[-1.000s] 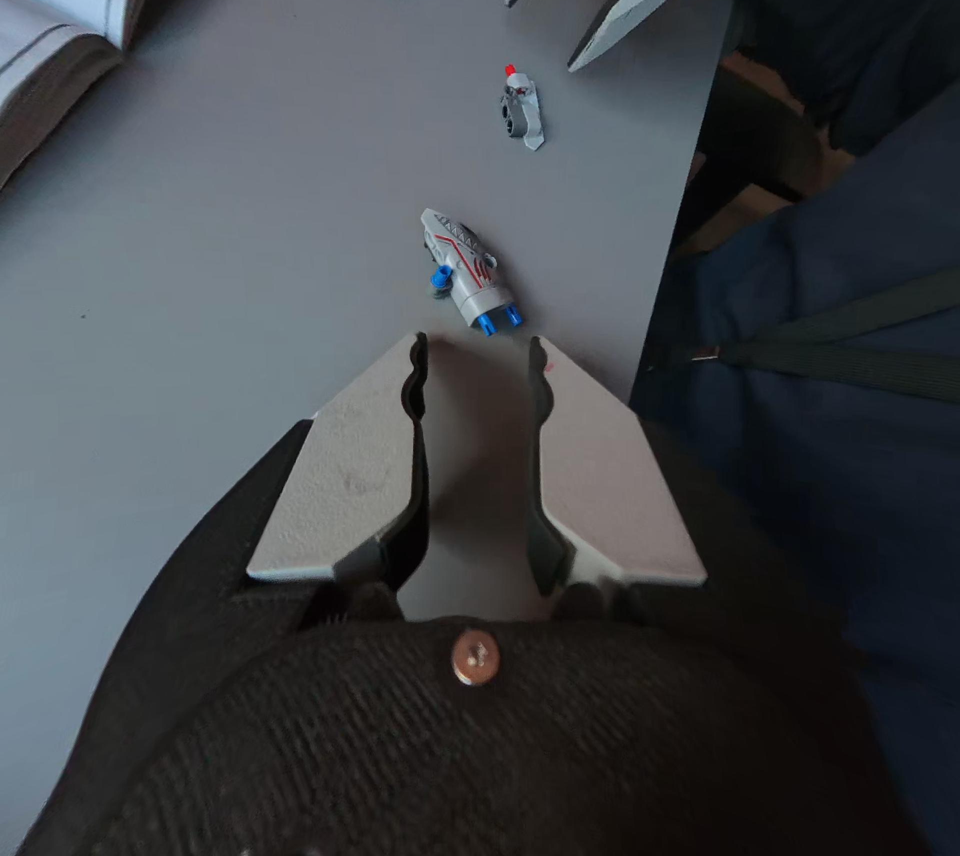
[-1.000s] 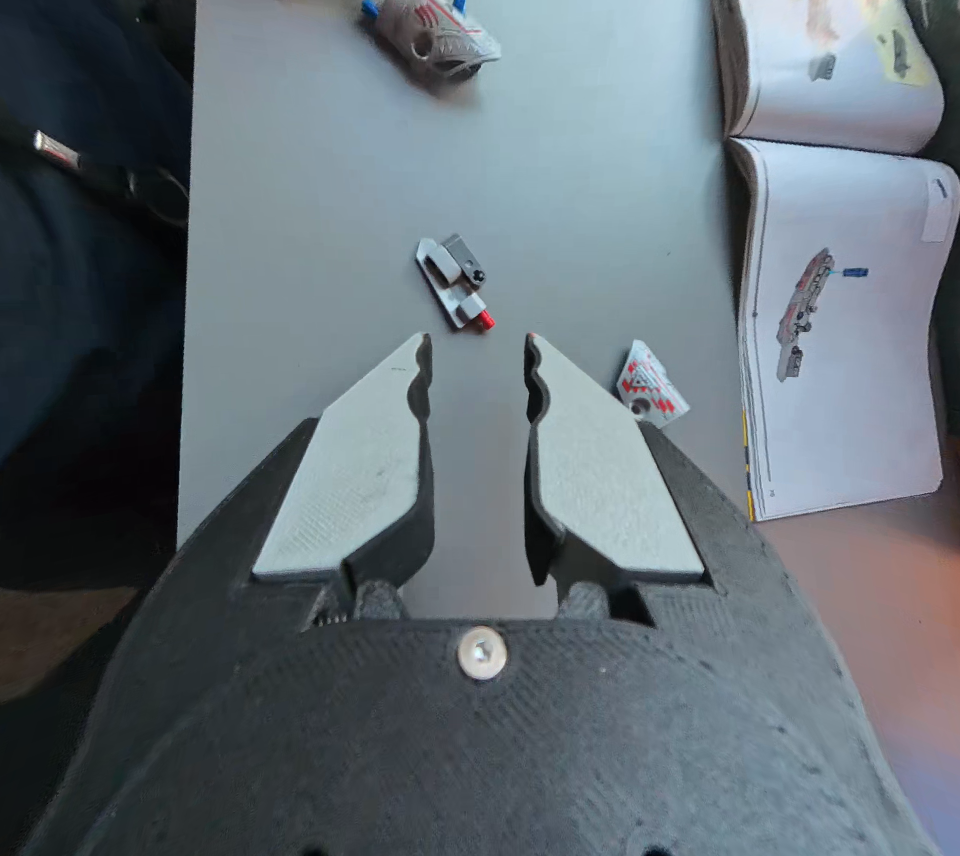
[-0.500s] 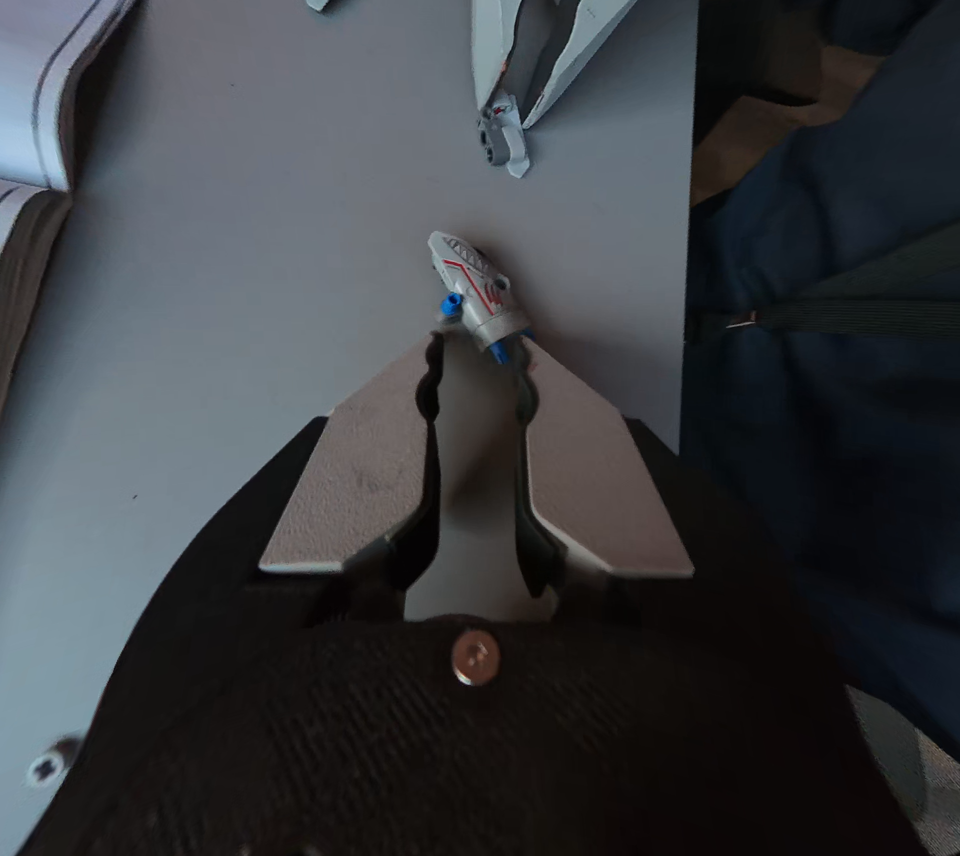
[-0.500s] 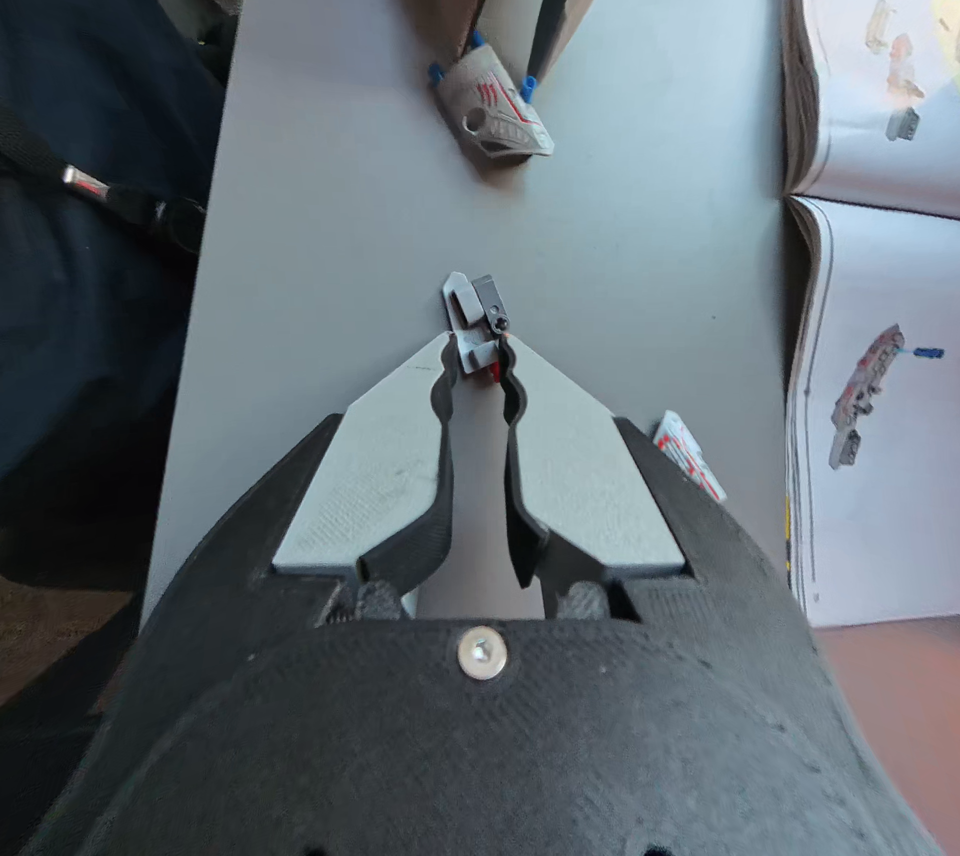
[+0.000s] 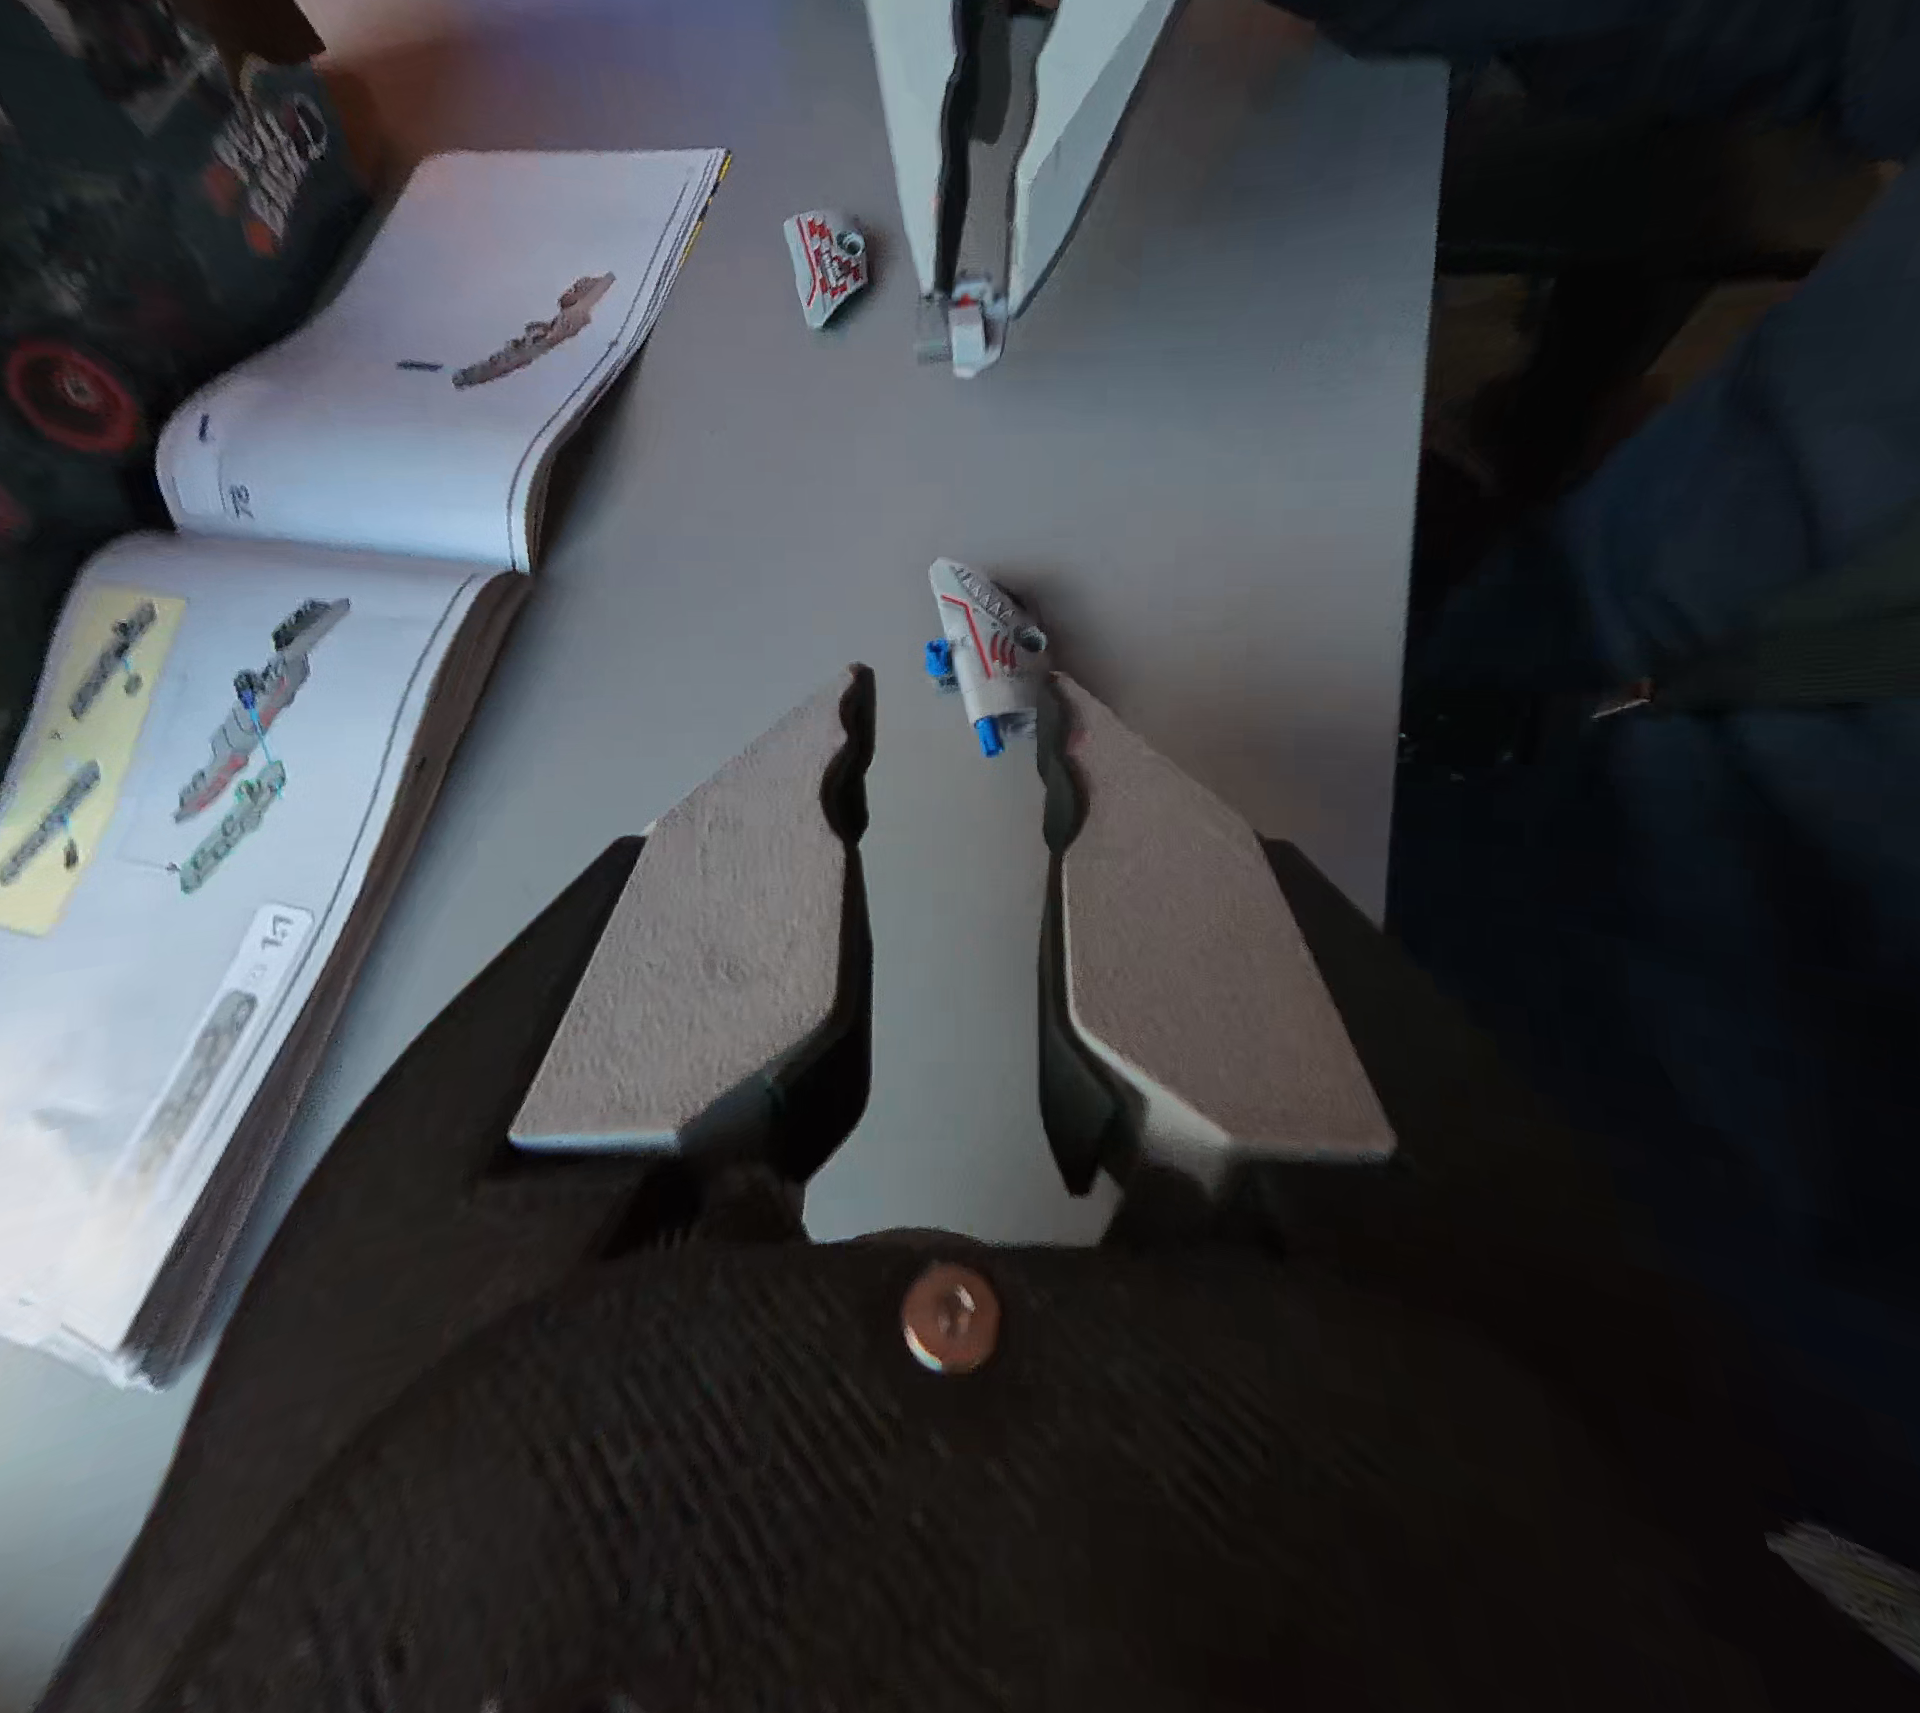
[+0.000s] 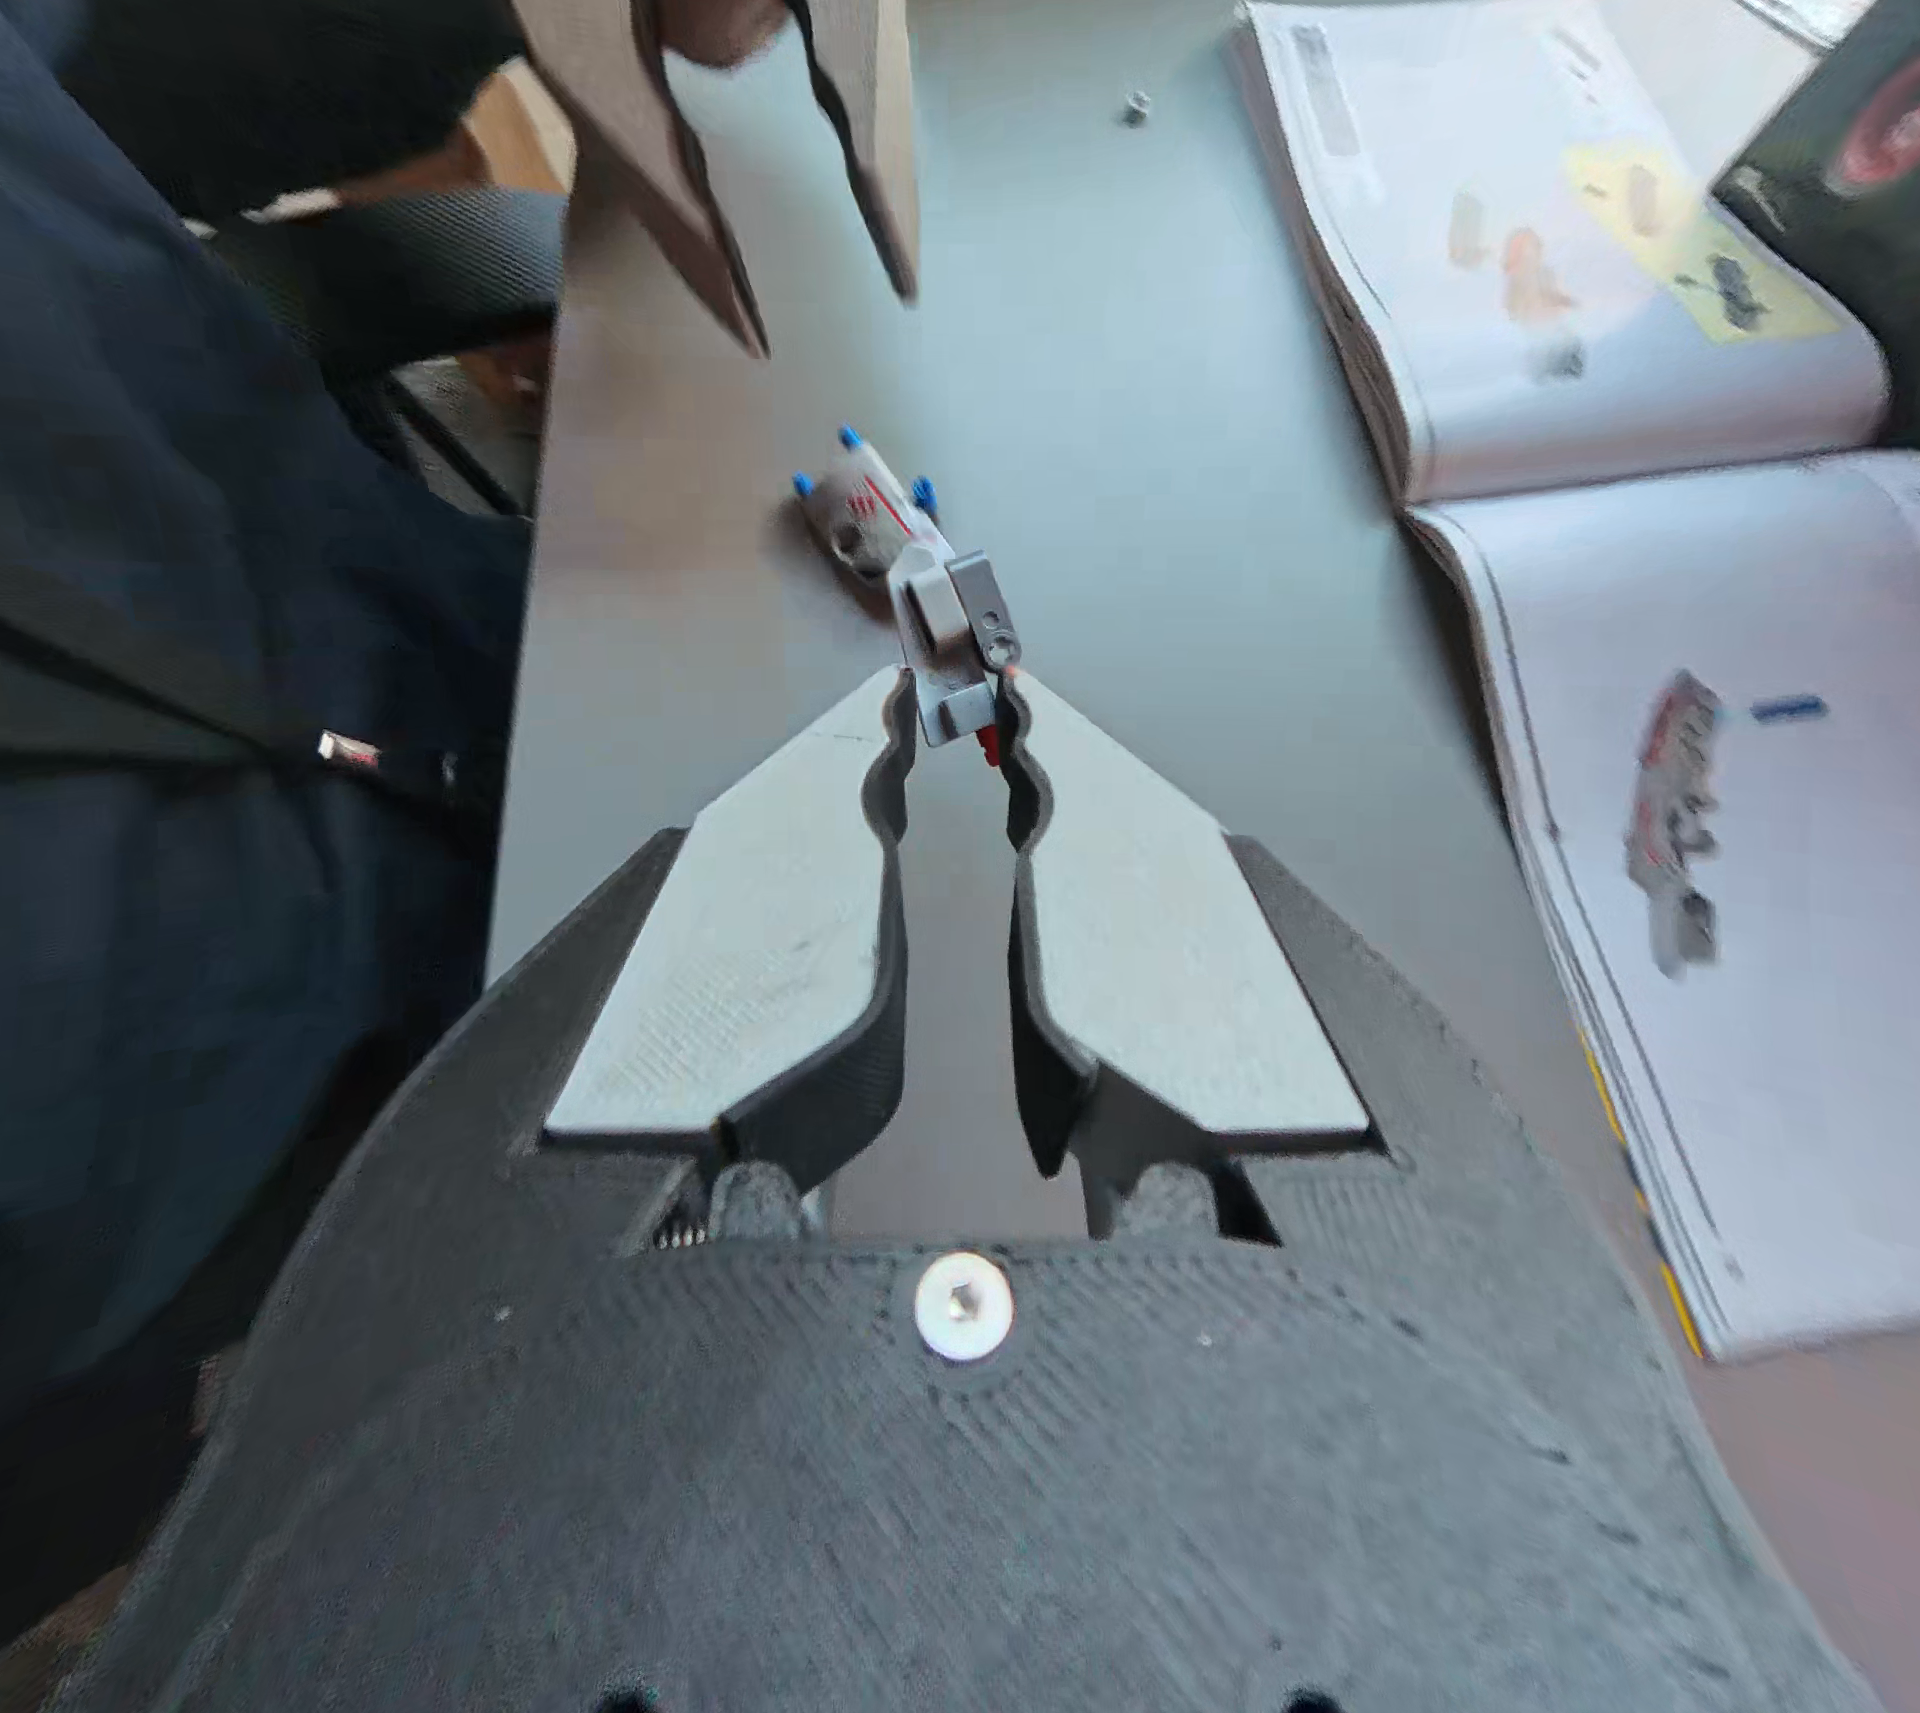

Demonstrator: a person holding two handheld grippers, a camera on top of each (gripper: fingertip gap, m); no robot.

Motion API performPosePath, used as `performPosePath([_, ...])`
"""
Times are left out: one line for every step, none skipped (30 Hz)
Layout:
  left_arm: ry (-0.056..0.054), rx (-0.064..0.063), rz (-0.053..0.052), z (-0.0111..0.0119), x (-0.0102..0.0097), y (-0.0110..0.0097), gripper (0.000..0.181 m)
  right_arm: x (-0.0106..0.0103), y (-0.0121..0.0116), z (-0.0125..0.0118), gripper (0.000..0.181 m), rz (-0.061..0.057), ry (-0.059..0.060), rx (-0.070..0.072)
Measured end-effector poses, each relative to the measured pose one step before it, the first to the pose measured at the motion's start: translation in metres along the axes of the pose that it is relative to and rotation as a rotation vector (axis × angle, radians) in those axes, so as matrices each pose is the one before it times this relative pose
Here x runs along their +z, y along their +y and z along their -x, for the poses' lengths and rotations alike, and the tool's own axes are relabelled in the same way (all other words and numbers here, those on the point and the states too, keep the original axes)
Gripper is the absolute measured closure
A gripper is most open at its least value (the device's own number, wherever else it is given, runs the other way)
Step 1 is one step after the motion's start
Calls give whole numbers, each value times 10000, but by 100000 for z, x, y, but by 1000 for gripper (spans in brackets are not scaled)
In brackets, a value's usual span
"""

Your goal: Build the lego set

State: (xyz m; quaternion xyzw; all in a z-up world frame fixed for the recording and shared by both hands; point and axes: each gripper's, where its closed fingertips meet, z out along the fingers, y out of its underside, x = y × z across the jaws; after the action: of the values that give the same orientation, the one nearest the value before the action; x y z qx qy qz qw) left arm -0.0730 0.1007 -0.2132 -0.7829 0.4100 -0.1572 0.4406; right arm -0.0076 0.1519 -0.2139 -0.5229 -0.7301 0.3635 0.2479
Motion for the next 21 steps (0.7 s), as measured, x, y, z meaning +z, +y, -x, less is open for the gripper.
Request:
performPosePath([-199,430,95,-375,328,-254,151,608,-742,502,170,-36,-351,93])
performPosePath([-278,418,135,-187,346,-195,148,703,-621,595,170,31,-416,116])
performPosePath([-267,413,126,-92,314,-161,145,749,-484,550,170,88,-421,153])
performPosePath([-197,379,60,-92,249,-204,142,735,-371,412,170,108,-379,184])
performPosePath([-113,325,-39,-126,155,-281,141,698,-278,340,170,121,-373,206])
performPosePath([11,278,-107,-266,78,-323,141,628,-197,270,170,124,-341,207])
performPosePath([95,222,-128,-359,25,-269,145,538,-152,190,170,113,-286,195])
performPosePath([48,124,-42,-213,26,-75,152,450,-143,222,170,85,-304,183])
performPosePath([21,46,30,-129,5,91,157,341,-240,352,170,0,-372,159])
performPosePath([74,-3,58,-173,-5,208,164,263,-306,383,170,-69,-378,176])
performPosePath([9,-41,46,-64,-79,237,168,231,-131,64,170,17,-198,216])
performPosePath([-5,-132,18,7,-116,244,169,176,-92,-80,170,9,-110,193])
performPosePath([66,-328,33,-27,-145,315,171,113,-124,-56,173,-41,-95,134])
performPosePath([104,-474,28,19,-175,386,172,-27,-102,-143,170,-35,-6,74])
performPosePath([-42,-657,-58,376,-215,400,173,-196,-80,-239,167,-40,127,-11])
performPosePath([62,-831,-46,426,-265,551,174,-346,-116,-265,165,-100,203,-117])
performPosePath([332,-1098,-54,255,-248,597,175,-389,-62,-291,164,-110,271,-178])
performPosePath([459,-1444,-78,379,-225,554,176,-338,77,-355,164,-33,340,-214])
performPosePath([646,-1599,-279,419,-344,166,177,-240,146,-265,162,-1,302,-270])
performPosePath([995,-1498,-514,27,-664,-485,177,-110,19,-149,160,-71,238,-319])
performPosePath([1053,-1144,-682,-209,-847,-873,177,5,-148,-98,158,-148,241,-357])
